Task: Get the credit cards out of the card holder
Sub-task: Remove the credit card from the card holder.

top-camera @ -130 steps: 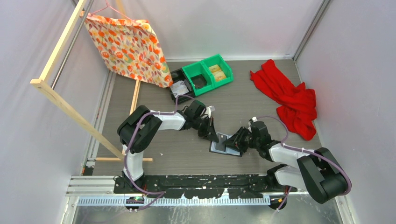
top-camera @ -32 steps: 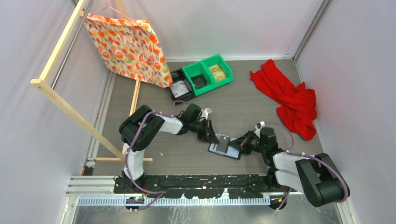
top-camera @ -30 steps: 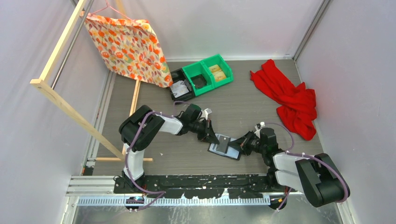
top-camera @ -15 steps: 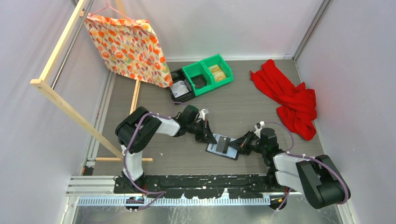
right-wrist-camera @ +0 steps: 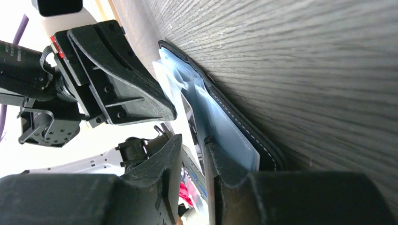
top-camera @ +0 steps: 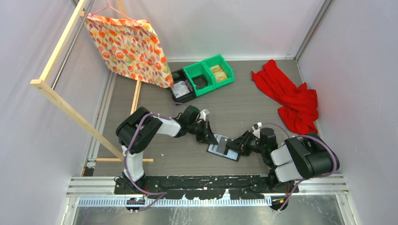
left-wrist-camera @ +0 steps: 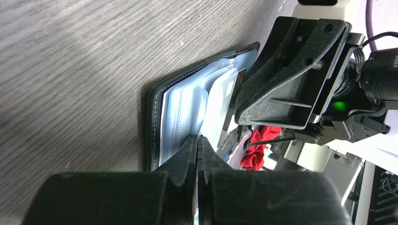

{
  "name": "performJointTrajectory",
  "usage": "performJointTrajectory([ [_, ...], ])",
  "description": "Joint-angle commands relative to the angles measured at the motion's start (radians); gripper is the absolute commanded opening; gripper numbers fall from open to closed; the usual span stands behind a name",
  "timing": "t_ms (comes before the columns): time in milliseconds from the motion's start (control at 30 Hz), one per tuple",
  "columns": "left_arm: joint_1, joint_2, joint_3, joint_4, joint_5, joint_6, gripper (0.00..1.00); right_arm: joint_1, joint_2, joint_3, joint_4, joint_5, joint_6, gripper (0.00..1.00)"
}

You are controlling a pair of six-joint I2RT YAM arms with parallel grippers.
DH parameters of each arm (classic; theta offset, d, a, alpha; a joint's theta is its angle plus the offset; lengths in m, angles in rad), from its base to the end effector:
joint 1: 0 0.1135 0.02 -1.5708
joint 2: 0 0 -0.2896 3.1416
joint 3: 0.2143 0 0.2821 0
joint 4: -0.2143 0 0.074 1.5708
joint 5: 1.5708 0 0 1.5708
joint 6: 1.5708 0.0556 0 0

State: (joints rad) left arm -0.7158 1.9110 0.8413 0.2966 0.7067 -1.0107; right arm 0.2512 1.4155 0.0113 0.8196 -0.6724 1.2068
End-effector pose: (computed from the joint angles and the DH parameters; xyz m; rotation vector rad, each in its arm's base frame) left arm 0.2667 -0.2798 0.0924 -0.0185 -2.7391 1.5157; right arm 0.1639 0.0778 0.0729 0.7042 2.3412 1.4864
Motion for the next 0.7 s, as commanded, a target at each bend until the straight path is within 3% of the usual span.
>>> performJointTrajectory([
  [0, 0.009, 0.037, -0.016, -0.092, -0.098, 0.043, 0.01, -0.001, 0.08, 0.012, 0.205, -0.048, 0.027, 0.3],
  [67, 0.01, 0.04, -0.014, -0.092, -0.098, 0.043, 0.01, -0.001, 0.115, 0.01, 0.243, -0.049, 0.033, 0.3],
  [300, 0.011, 0.038, -0.011, -0.106, -0.103, 0.046, 0.01, -0.002, 0.192, -0.007, 0.304, -0.032, 0.033, 0.02],
  [667, 0.076, -0.07, -0.078, -0.178, -0.154, 0.08, 0.0, -0.012, 0.177, 0.001, 0.207, -0.064, -0.023, 0.01],
])
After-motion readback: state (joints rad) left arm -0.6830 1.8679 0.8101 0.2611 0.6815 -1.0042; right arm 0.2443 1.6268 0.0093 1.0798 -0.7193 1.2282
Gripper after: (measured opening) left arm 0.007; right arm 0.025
